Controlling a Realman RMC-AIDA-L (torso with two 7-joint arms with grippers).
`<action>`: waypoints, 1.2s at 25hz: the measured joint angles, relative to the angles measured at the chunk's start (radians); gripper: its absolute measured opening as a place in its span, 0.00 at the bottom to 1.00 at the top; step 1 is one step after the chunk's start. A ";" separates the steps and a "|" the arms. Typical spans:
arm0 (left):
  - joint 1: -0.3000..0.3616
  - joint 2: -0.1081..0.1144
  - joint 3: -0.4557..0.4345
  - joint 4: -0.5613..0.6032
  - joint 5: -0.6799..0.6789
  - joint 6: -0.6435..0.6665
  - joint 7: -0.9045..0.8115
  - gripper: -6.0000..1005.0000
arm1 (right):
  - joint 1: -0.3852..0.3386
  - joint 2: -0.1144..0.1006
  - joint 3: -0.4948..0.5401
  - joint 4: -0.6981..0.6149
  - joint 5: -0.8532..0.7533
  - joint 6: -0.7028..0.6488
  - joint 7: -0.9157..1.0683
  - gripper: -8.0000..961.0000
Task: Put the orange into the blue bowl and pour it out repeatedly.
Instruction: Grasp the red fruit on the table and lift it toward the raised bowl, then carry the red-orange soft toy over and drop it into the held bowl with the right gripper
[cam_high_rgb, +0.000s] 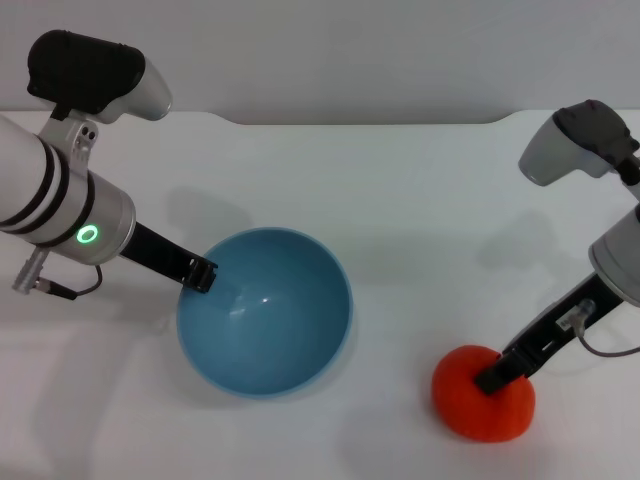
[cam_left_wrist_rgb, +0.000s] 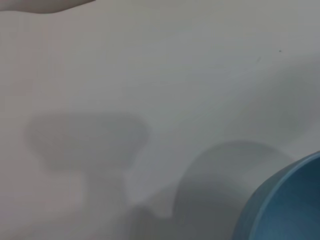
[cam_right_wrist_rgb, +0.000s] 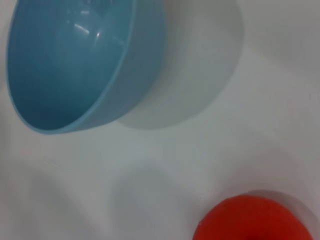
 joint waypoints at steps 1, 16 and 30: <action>-0.002 0.000 0.000 0.000 0.002 0.002 0.000 0.00 | -0.005 0.000 0.004 -0.006 0.000 -0.005 -0.006 0.30; -0.084 -0.012 0.103 -0.026 0.062 0.042 -0.014 0.00 | -0.087 0.000 0.151 -0.442 0.279 -0.125 -0.031 0.13; -0.142 -0.015 0.157 -0.019 -0.014 0.015 -0.025 0.00 | -0.052 0.005 -0.124 -0.384 0.400 -0.035 -0.120 0.12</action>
